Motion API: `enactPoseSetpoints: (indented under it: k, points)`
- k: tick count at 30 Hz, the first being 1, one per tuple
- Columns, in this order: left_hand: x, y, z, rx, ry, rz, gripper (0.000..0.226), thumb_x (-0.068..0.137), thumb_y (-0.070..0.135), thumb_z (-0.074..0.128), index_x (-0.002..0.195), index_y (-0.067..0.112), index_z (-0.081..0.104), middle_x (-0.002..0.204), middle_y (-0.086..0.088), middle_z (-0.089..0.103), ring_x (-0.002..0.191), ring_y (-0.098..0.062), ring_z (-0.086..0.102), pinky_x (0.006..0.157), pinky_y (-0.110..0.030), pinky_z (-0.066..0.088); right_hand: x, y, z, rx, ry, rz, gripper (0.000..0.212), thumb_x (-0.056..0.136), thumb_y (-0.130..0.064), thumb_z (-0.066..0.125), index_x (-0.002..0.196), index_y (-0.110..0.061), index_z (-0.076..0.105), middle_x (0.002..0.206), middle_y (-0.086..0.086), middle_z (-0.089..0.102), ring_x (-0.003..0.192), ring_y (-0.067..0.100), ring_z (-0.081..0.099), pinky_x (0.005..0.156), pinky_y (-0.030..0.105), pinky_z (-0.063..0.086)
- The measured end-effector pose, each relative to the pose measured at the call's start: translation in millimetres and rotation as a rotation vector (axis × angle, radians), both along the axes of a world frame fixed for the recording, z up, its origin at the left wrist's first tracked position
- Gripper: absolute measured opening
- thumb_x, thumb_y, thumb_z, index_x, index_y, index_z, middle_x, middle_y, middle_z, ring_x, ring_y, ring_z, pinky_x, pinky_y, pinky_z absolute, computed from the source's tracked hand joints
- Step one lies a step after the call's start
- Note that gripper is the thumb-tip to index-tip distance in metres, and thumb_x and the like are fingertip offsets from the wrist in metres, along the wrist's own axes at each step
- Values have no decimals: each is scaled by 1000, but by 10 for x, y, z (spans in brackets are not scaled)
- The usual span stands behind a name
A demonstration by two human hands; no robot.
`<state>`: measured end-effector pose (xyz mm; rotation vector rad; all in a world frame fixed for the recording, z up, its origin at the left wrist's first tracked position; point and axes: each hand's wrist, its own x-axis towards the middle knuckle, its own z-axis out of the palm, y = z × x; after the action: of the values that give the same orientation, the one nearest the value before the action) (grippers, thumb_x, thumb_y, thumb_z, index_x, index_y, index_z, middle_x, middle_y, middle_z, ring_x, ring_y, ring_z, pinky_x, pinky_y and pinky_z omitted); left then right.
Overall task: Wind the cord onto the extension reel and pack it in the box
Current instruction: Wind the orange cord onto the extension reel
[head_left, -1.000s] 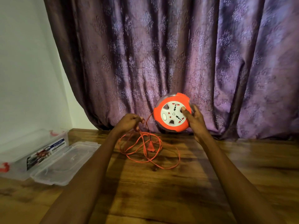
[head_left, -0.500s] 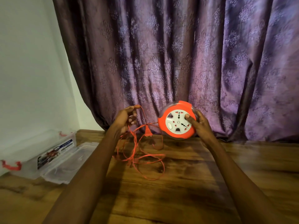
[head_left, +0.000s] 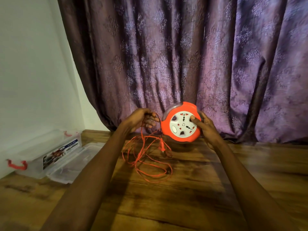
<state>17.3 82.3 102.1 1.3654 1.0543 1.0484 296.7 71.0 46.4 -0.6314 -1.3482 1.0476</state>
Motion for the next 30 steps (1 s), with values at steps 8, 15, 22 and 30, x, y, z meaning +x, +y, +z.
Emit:
enactPoseSetpoints:
  k: [8,15,22,30]
  points:
    - [-3,2,11,-42,-594,-34,30,103,15,32,89,8,58,86,-16,77,80,-29,76,65,-34,63,79,-88,10,-82,60,97,40,79,-30,76,118,-25,69,119,7,72,106,21,67,87,35,59]
    - [-74,14,-17,39,-652,309,30,102,12,30,82,15,53,89,-6,72,76,-24,70,72,-33,57,111,-74,8,-102,149,112,34,83,-19,64,117,-18,65,109,3,74,97,16,68,87,33,57]
    - [-340,-96,-204,122,-604,516,35,101,12,32,77,16,58,89,-8,68,78,-19,63,72,-28,55,102,56,-25,-63,154,-116,31,90,-15,68,121,-18,66,115,5,73,100,18,67,92,39,56]
    - [-719,-232,-515,138,353,710,33,94,15,43,92,-3,71,92,-24,72,78,-36,70,73,-44,60,-83,134,-63,-42,143,-360,28,89,-15,72,116,-11,64,105,8,70,87,16,65,74,26,58]
